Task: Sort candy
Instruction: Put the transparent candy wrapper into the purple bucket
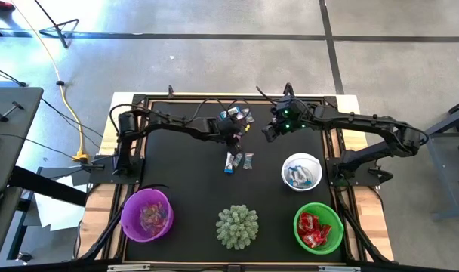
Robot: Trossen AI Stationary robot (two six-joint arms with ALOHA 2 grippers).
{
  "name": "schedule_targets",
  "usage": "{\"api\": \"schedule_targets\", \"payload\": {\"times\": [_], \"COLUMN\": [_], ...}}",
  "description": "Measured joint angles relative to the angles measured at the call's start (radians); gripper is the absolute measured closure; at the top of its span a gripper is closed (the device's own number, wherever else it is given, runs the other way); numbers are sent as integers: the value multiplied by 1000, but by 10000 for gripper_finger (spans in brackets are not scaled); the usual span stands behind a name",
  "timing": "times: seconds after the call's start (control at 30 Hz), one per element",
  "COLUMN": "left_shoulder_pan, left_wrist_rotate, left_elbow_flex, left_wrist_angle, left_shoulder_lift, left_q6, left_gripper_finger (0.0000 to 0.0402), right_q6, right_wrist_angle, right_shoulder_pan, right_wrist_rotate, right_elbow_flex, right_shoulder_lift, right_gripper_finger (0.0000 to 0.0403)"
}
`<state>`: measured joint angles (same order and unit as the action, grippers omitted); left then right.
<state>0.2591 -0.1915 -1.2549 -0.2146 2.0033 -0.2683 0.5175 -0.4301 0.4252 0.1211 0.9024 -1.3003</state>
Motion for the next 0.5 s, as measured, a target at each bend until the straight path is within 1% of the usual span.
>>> {"api": "schedule_targets", "payload": {"times": [0.5], "left_shoulder_pan": [4], "left_wrist_rotate": [2], "left_elbow_flex": [-5], "left_wrist_angle": [24], "left_shoulder_lift": [74], "left_q6": [-40], "left_gripper_finger": [235], "right_q6": [-2], "right_wrist_angle": [0], "right_shoulder_pan": [0], "right_wrist_rotate": [0], "right_elbow_flex": [0], "right_shoulder_lift": [0], "right_gripper_finger": [279]}}
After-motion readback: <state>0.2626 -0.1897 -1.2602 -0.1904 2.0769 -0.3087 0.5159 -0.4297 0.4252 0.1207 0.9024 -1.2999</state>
